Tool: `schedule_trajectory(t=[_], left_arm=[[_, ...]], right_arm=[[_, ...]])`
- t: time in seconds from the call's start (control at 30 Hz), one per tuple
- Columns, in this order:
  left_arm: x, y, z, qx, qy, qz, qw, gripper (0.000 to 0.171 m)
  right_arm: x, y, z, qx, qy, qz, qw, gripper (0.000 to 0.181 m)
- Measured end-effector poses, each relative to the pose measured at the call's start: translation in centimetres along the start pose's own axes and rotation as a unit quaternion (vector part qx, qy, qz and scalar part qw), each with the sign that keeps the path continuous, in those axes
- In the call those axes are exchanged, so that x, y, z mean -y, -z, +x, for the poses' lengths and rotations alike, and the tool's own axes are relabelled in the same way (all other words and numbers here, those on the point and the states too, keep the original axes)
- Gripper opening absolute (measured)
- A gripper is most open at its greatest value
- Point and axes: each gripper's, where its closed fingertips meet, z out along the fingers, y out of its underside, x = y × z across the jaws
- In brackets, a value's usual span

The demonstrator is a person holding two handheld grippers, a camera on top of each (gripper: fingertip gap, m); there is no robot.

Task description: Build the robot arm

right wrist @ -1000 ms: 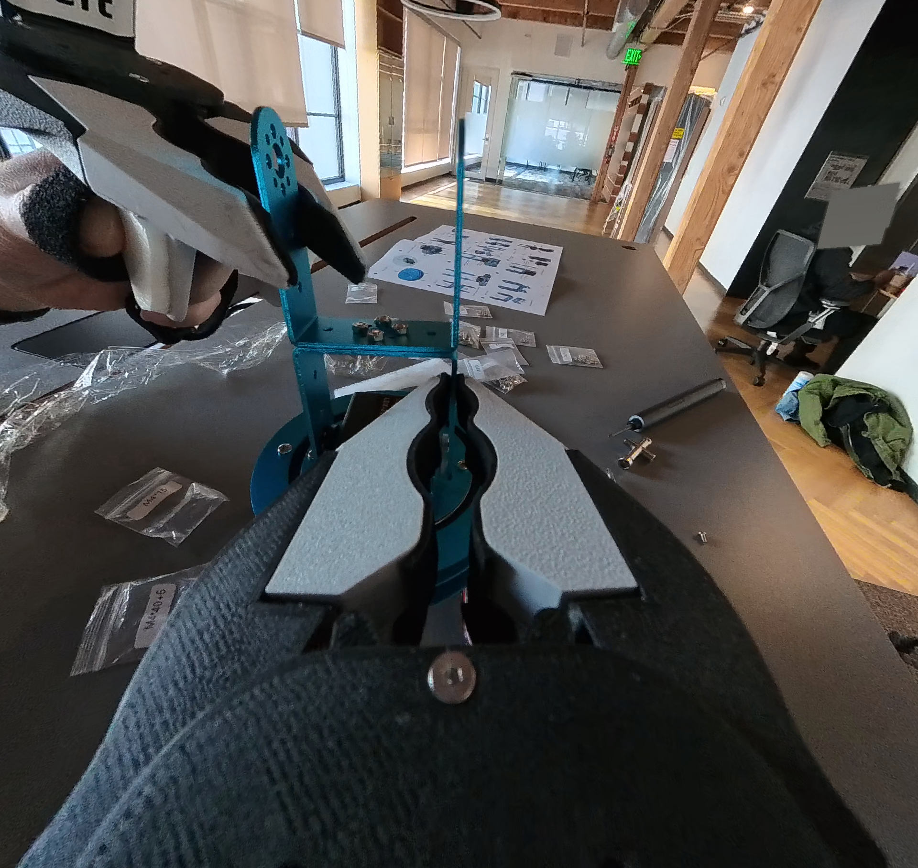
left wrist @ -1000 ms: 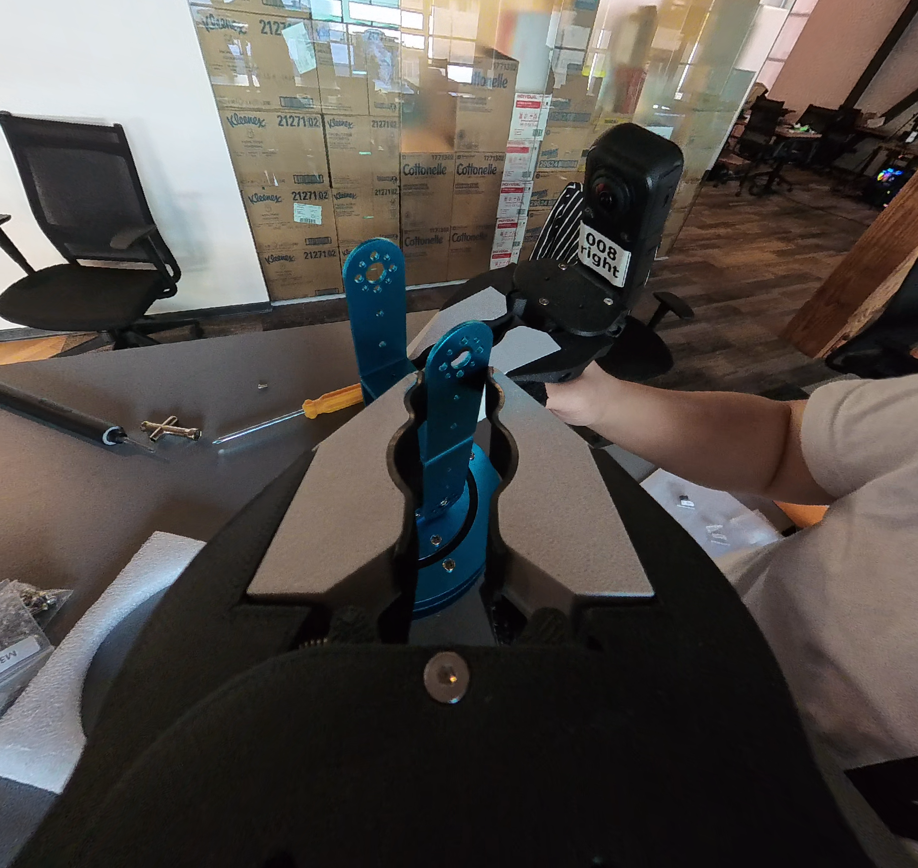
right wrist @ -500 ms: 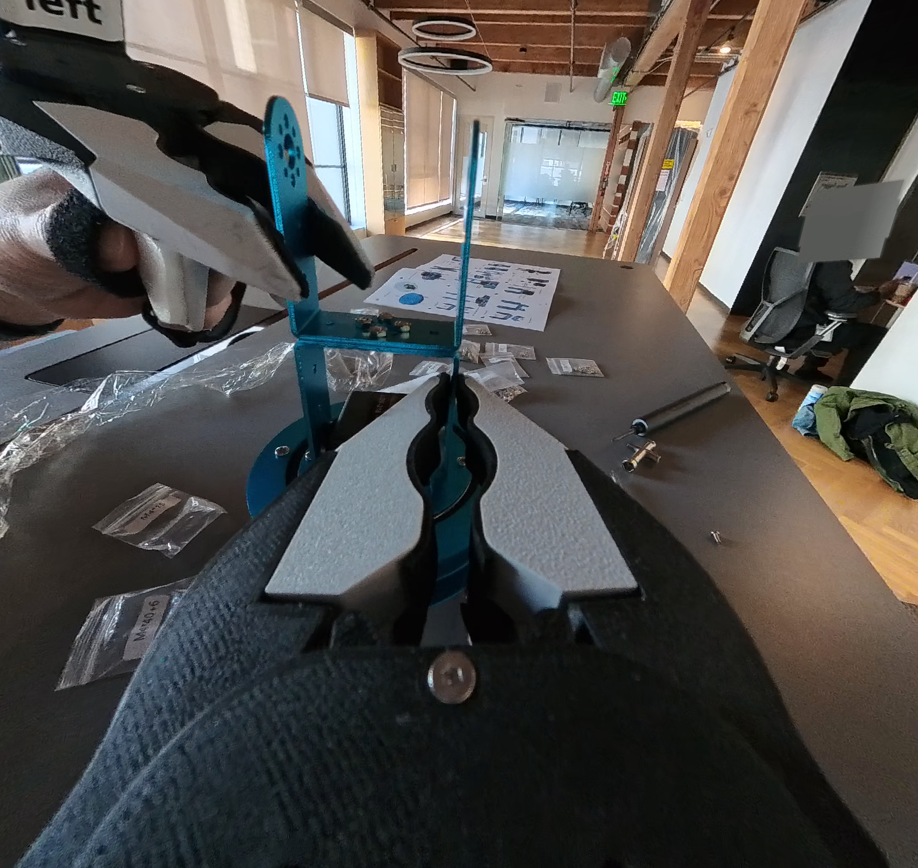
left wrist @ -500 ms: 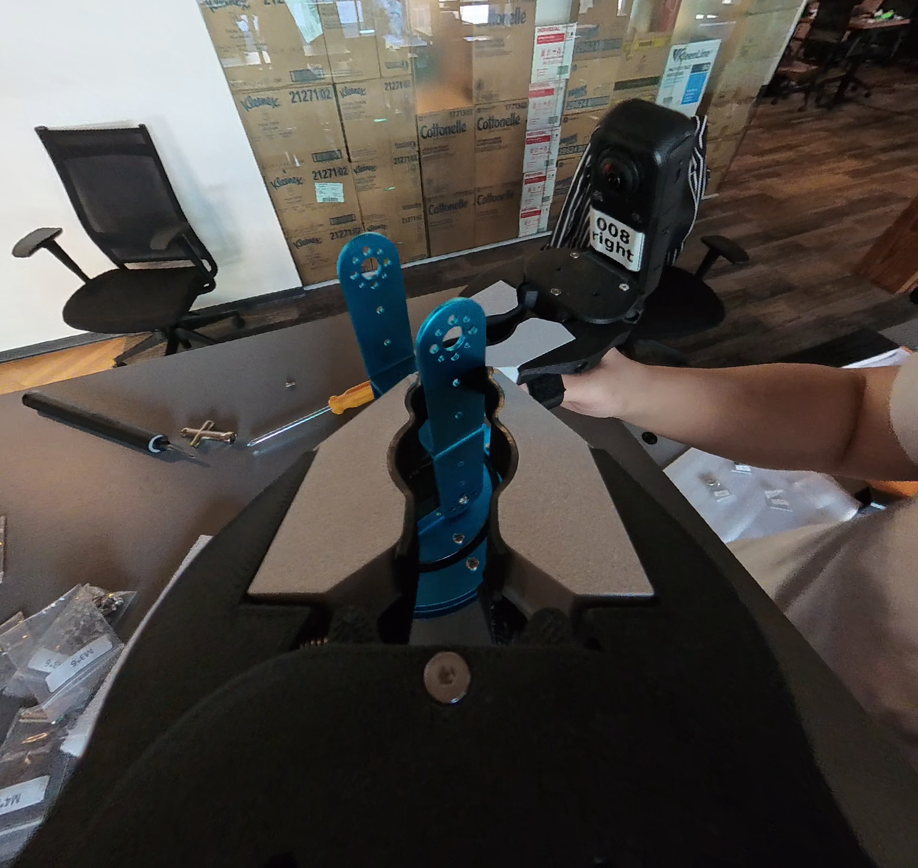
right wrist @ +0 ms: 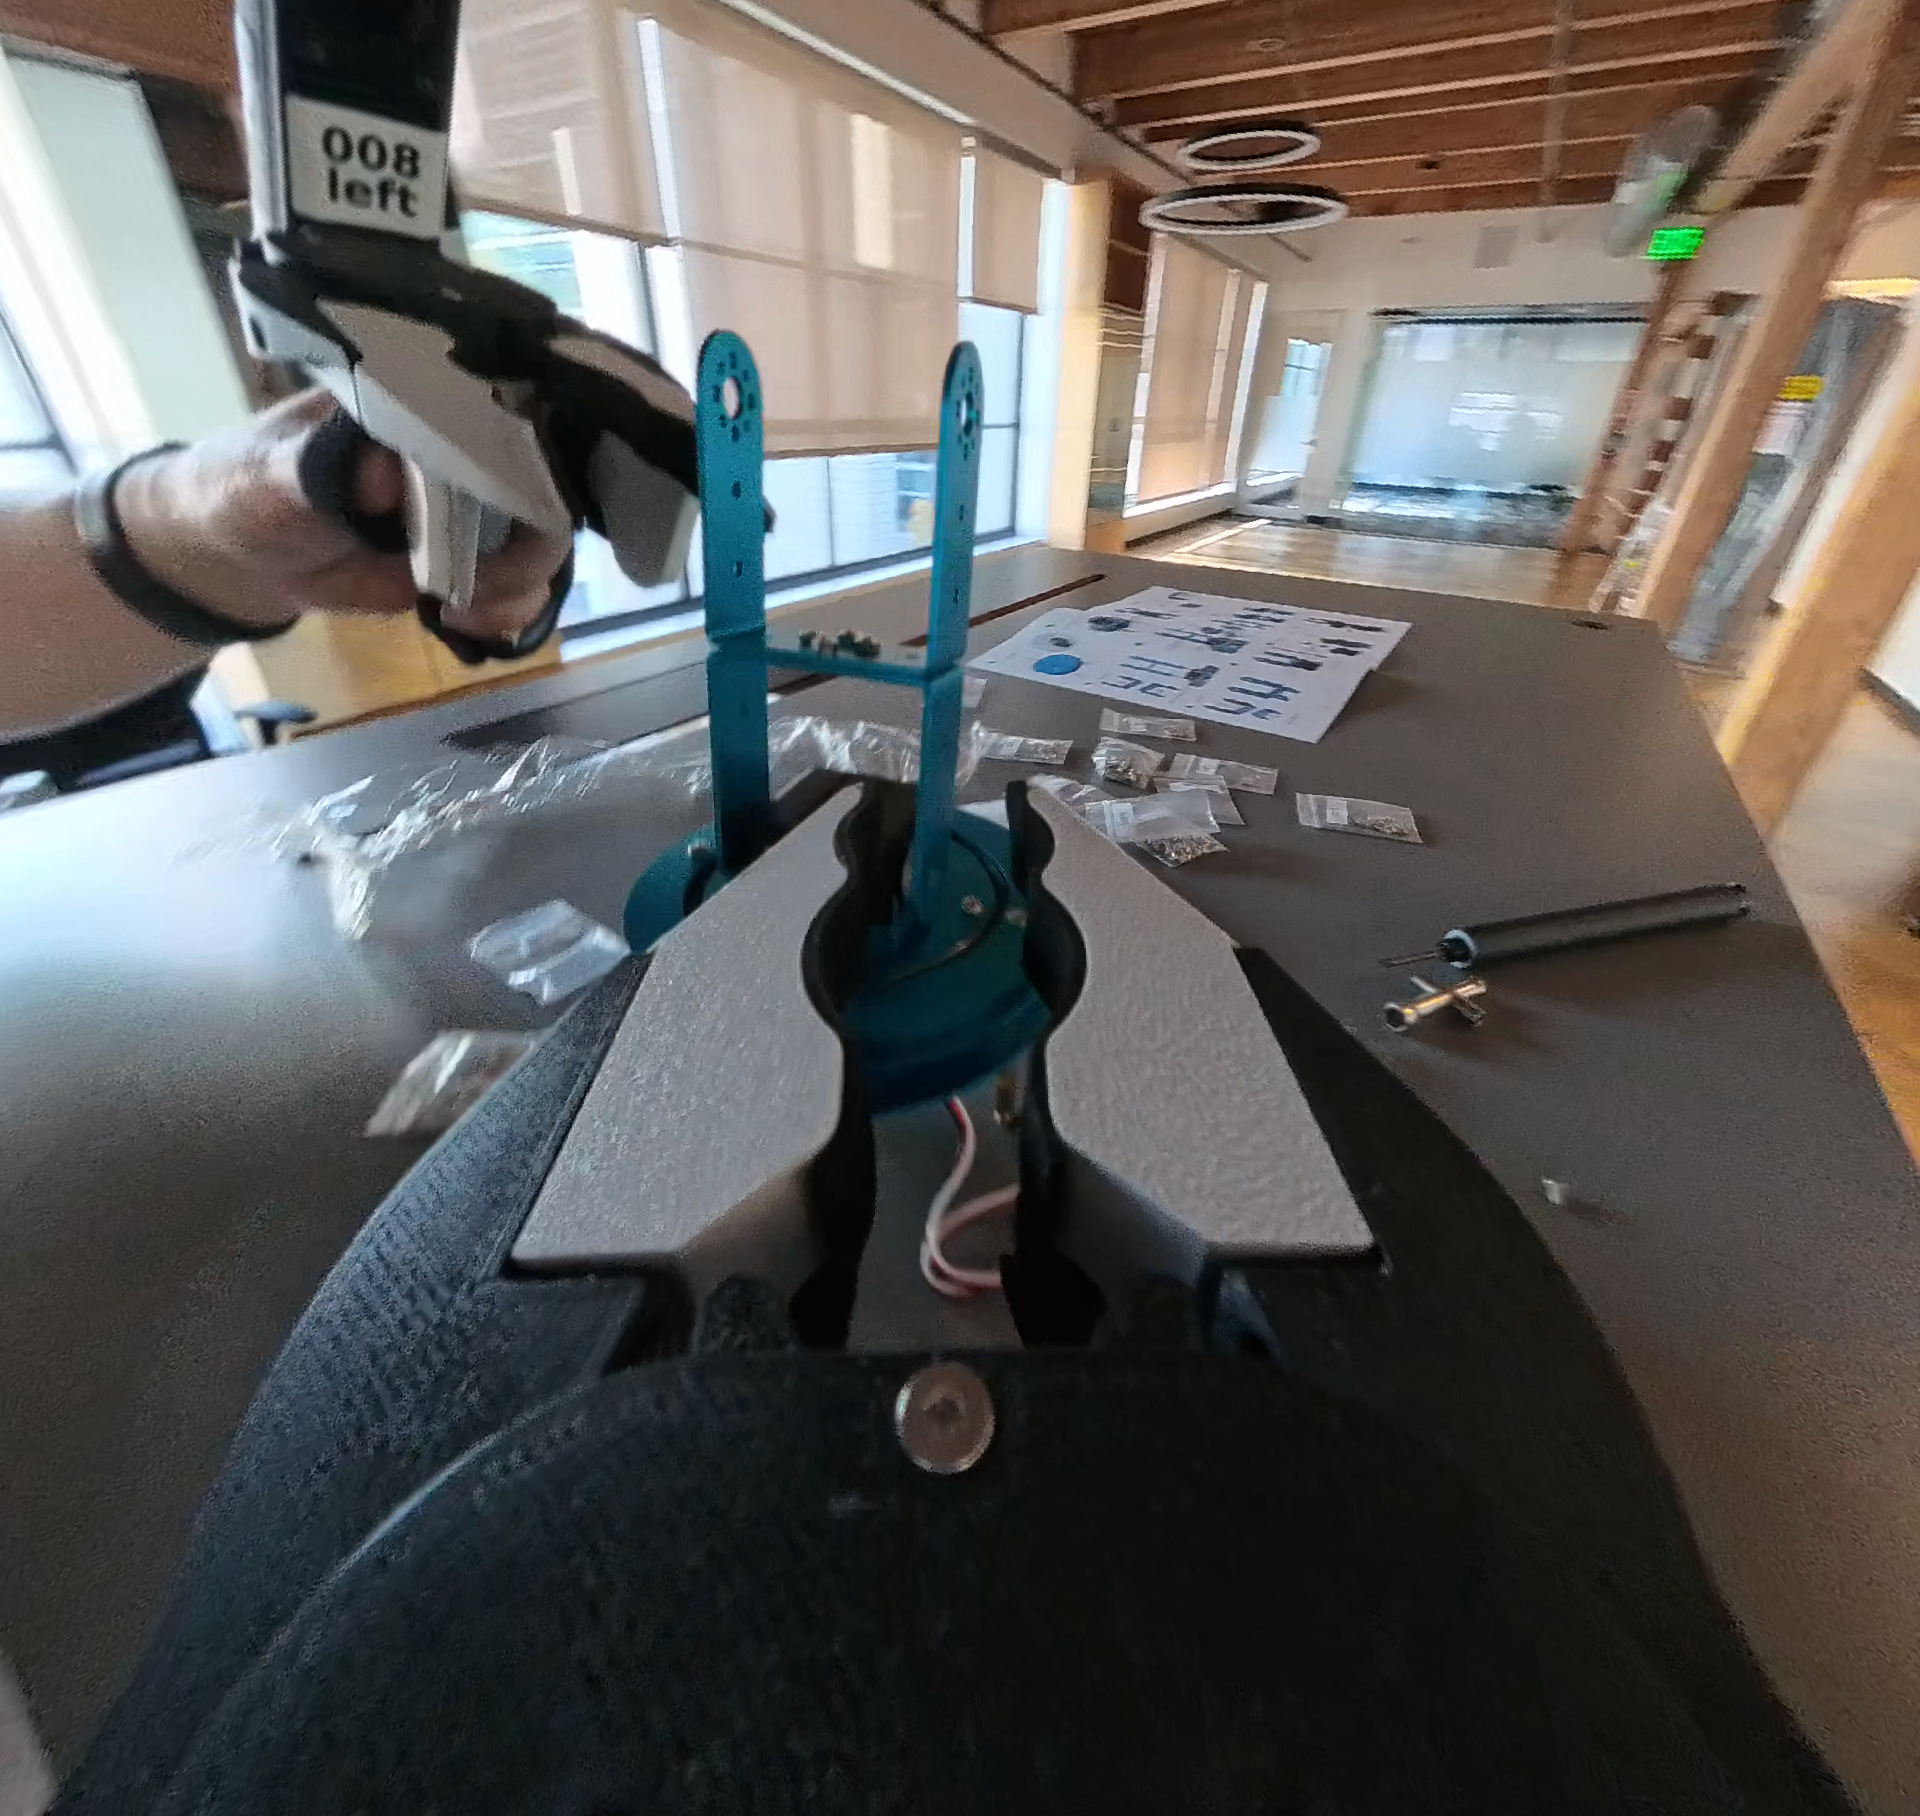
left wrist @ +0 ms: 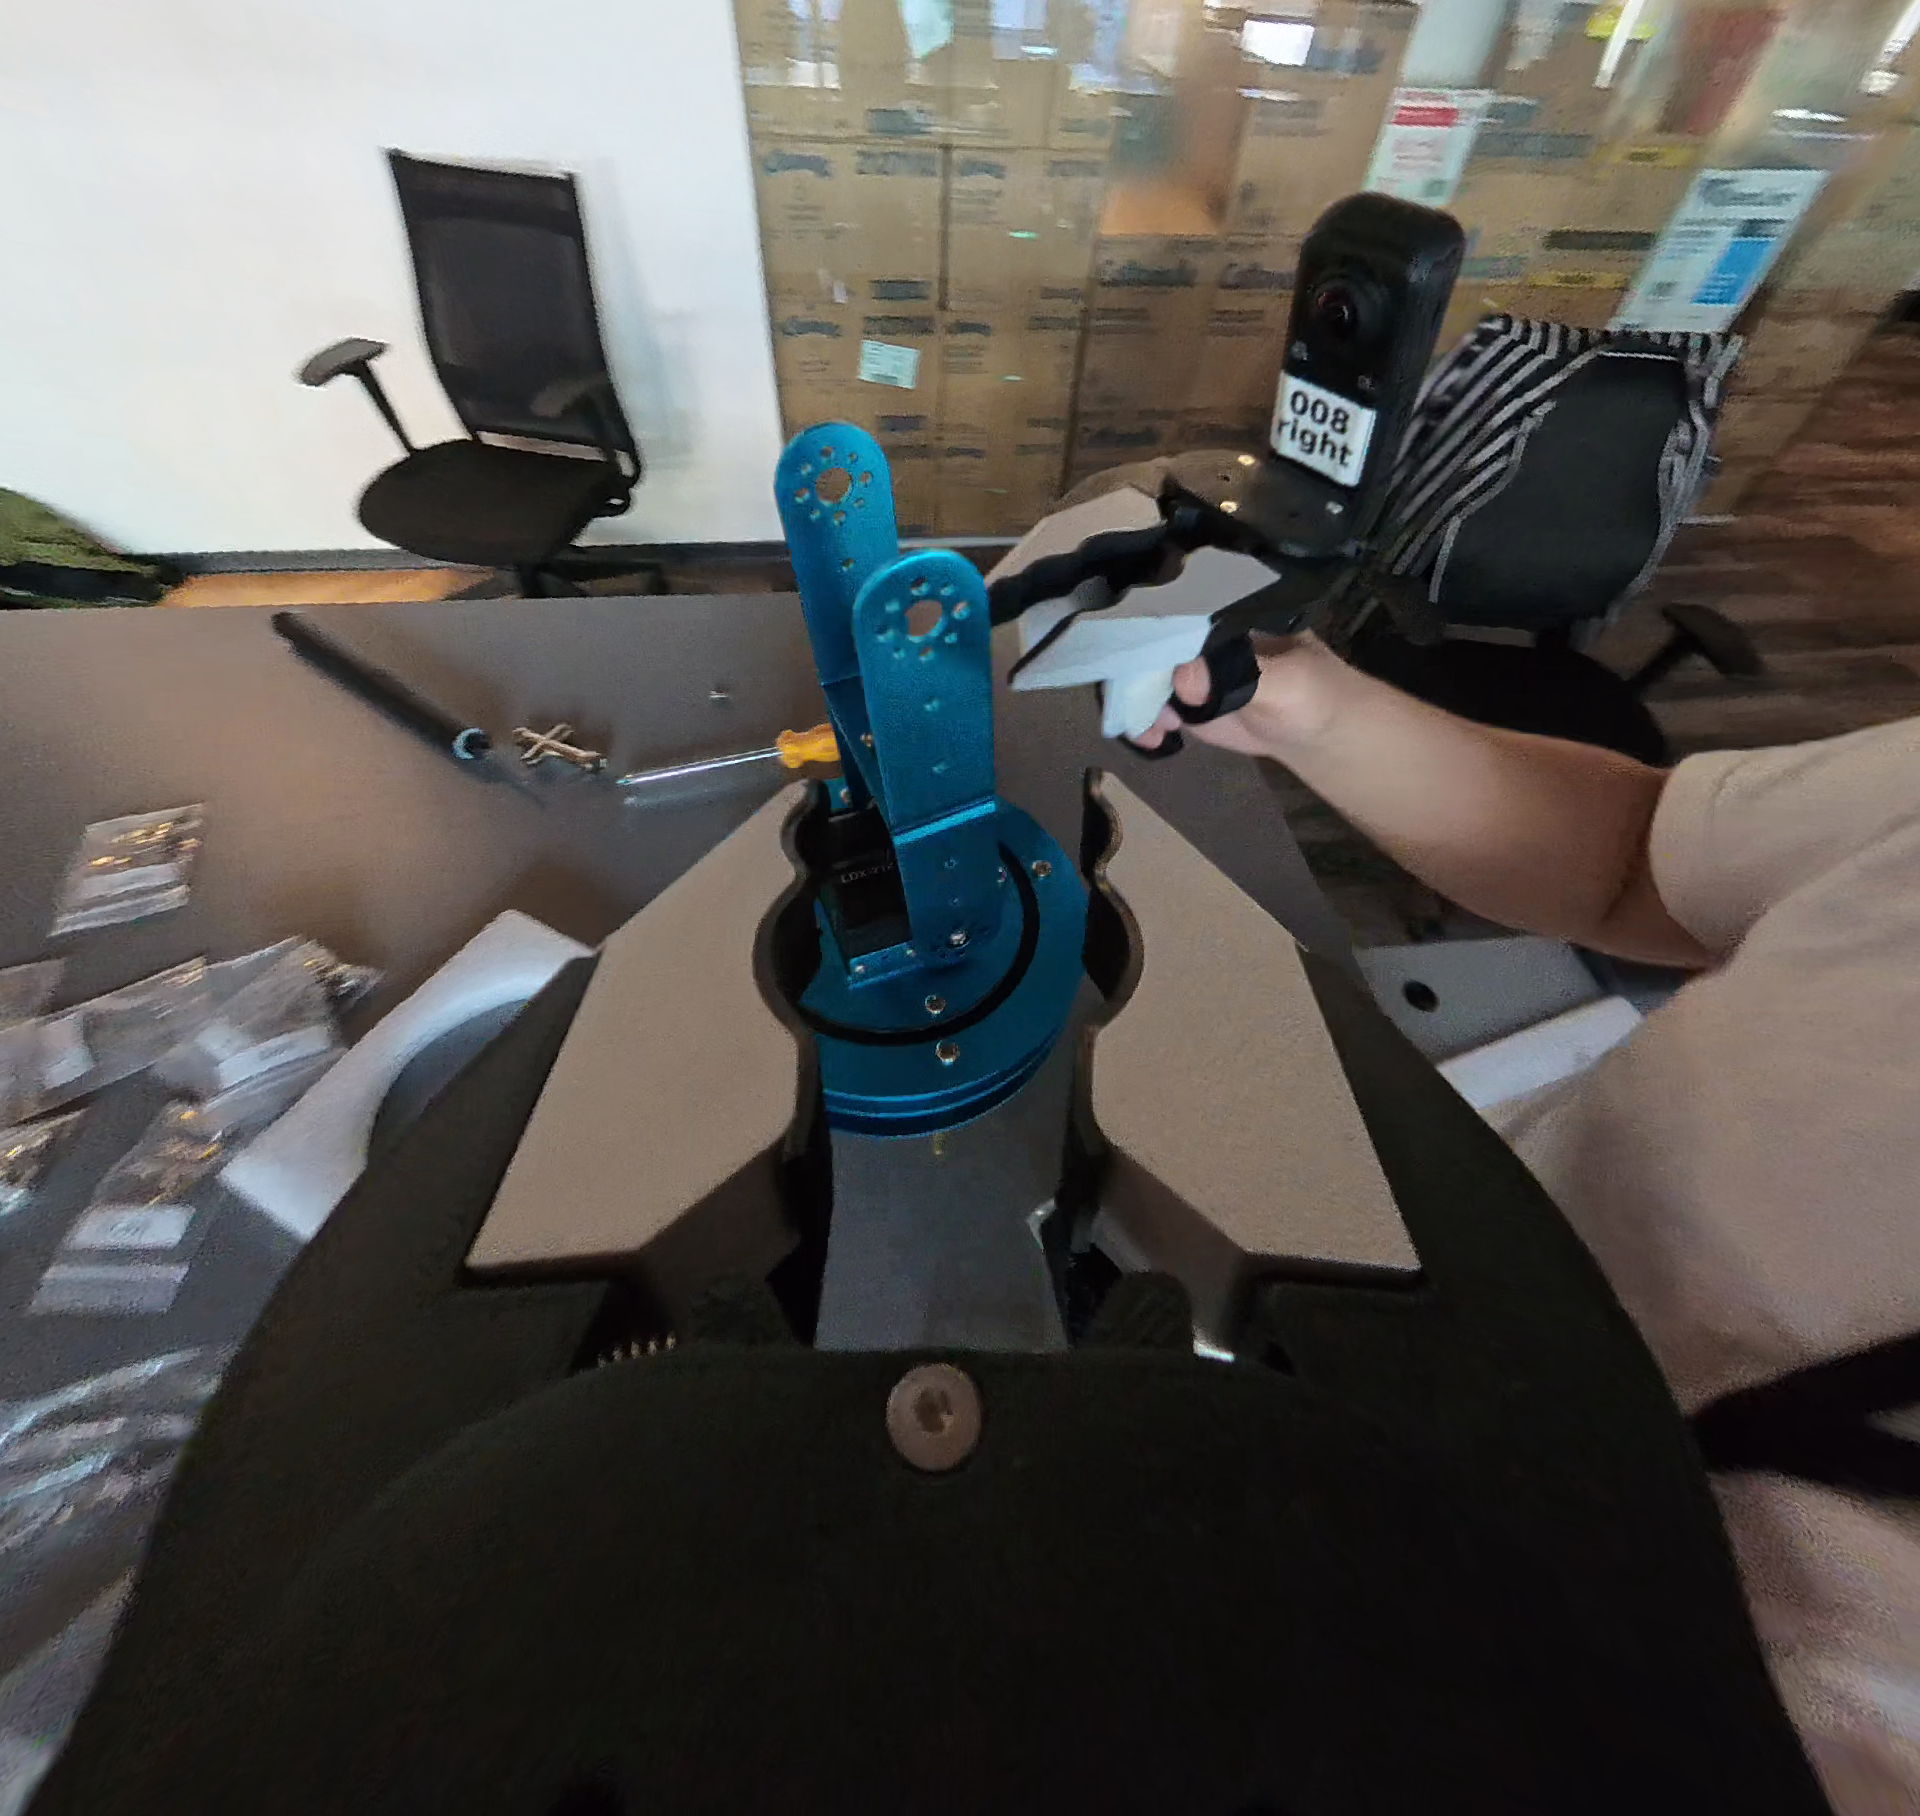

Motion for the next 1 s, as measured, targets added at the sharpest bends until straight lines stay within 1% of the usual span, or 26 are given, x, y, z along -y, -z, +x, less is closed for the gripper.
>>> schedule_trajectory(t=[0.1,0.17,0.23,0.3,0.37,0.43,0.47,0.57,0.63,0.73,0.8,0.87,0.93,1.0], left_arm=[[0.2,0.6,0.3,0.051,0.005,0.009,0.999,0.049],[-0.3,-0.6,0.2,0.084,0.036,0.012,0.996,0.051],[-0.9,-2.1,-0.1,0.117,0.08,0.02,0.99,0.058],[-1.3,-2.9,-0.8,0.165,0.09,0.041,0.981,0.058],[-1.1,-3.2,-1.4,0.201,0.099,0.067,0.972,0.05],[-0.7,-3.4,-1.6,0.214,0.129,0.088,0.964,0.051],[-0.7,-3.4,-1.7,0.223,0.136,0.094,0.961,0.05],[-1.3,-2.8,-2.8,0.281,0.129,0.092,0.947,0.039],[-1.7,-2.7,-2.8,0.295,0.124,0.095,0.943,0.029],[-1.6,-2.7,-2.4,0.294,0.116,0.122,0.941,0.027],[-1.6,-2.5,-2.4,0.291,0.113,0.148,0.938,0.027],[-1.7,-2.4,-2.4,0.287,0.11,0.166,0.937,0.026],[-1.8,-2.2,-2.6,0.294,0.116,0.168,0.934,0.026],[-1.8,-2.4,-2.8,0.308,0.113,0.165,0.93,0.027]], right_arm=[[-0.8,2.7,2.1,0.057,0.019,-0.042,0.997,0.026],[-1.4,4.1,3.4,0.116,0.017,-0.066,0.991,0.026],[-1.9,5.1,4.6,0.168,0.016,-0.099,0.981,0.031],[-1.9,5.8,5.7,0.206,0.035,-0.108,0.972,0.031],[-2.0,5.7,6.6,0.241,0.05,-0.117,0.962,0.031],[-2.3,5.0,6.9,0.287,0.039,-0.135,0.948,0.031],[-2.3,4.6,7.0,0.311,0.032,-0.14,0.94,0.031],[-2.6,2.9,7.7,0.356,0.029,-0.148,0.922,0.031],[-3.1,2.1,7.8,0.384,0.035,-0.148,0.911,0.031],[-3.6,0.4,6.3,0.433,0.031,-0.132,0.891,0.037],[-3.1,-1.2,3.9,0.474,0.008,-0.12,0.872,0.048],[-3.0,-2.6,1.1,0.522,0.003,-0.117,0.845,0.055],[-3.8,-3.6,-1.3,0.568,0.026,-0.138,0.811,0.061],[-4.8,-4.1,-2.6,0.599,0.043,-0.156,0.784,0.057]])
